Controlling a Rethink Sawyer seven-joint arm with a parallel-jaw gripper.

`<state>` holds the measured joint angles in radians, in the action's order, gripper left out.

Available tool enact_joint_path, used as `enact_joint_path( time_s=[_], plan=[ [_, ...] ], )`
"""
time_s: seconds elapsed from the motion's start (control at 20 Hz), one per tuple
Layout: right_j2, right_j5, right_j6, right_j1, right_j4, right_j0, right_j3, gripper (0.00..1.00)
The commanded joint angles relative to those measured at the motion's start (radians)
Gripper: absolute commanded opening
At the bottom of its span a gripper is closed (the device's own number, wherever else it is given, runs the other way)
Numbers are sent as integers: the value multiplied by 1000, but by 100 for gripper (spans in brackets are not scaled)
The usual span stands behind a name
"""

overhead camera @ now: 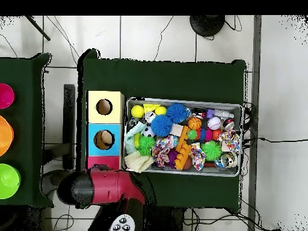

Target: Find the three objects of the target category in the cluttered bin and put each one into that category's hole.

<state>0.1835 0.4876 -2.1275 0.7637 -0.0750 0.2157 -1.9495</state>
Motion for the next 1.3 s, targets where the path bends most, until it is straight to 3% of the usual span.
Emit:
enact_joint_path(
  time_s=[0.05,0.2,0.25,0.4,0.55,0.75,1.0,1.3],
  plan=[
    [-76,94,100,74,69,-198,86,100],
    [-121,84,191,87,98,-268,105,100],
    [-105,126,195,86,118,-275,139,100],
    [-179,176,289,78,145,-389,197,100],
    [-250,200,379,44,198,-483,276,100],
    [-364,144,448,-31,278,-607,349,100],
    [-461,122,465,-73,338,-695,389,100],
    [-495,157,433,-65,370,-719,403,100]
  ],
)
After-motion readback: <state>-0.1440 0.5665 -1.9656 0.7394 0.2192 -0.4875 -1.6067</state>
